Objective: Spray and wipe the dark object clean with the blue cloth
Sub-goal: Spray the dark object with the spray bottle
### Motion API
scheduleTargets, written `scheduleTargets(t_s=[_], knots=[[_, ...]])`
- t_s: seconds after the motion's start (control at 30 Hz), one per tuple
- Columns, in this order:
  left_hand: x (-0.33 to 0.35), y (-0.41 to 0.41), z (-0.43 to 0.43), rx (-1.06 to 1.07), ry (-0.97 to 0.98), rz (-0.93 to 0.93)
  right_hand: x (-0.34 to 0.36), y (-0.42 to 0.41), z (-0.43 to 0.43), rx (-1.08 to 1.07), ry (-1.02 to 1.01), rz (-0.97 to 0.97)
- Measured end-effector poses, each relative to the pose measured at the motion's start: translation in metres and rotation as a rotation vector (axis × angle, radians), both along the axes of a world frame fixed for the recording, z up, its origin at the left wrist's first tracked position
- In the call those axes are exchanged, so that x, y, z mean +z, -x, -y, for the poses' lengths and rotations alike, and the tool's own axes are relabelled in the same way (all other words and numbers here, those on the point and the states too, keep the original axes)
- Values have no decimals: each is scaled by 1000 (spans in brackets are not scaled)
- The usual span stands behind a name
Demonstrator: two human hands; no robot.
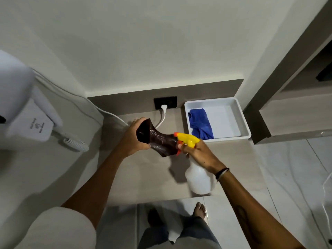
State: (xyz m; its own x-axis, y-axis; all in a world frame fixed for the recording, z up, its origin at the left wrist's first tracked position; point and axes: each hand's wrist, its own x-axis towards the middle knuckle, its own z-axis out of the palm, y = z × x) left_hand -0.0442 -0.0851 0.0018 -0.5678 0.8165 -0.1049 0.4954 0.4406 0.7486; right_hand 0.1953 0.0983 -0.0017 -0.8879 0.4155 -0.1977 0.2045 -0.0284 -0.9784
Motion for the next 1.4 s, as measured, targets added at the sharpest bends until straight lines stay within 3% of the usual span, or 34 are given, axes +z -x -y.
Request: scheduleTargets(t_s=[0.2,0.47,0.63,0.73,0.97,1.1,1.3,1.4], knots=[[13,2,-1,4,70,-24,-5,27,4,171,-97,62],[5,8,5,26,118,-31,-5,33,-6,164,-348,81],[2,11,7,38,126,-36,-7,27,-13,209,-430,230],[4,11,8,126,144,-21,-9,24,-16,173,-459,284],[18,11,-1,478,287,154,-7,23,-18,176,-402,214],[21,6,-3,513,325,183,-7,26,-16,195,-387,171],[26,-12,-6,334,379,-172,-11,24,-9,205,-386,106],[24,-13,-3,230,431,-175,-12,27,-6,232,-389,80]])
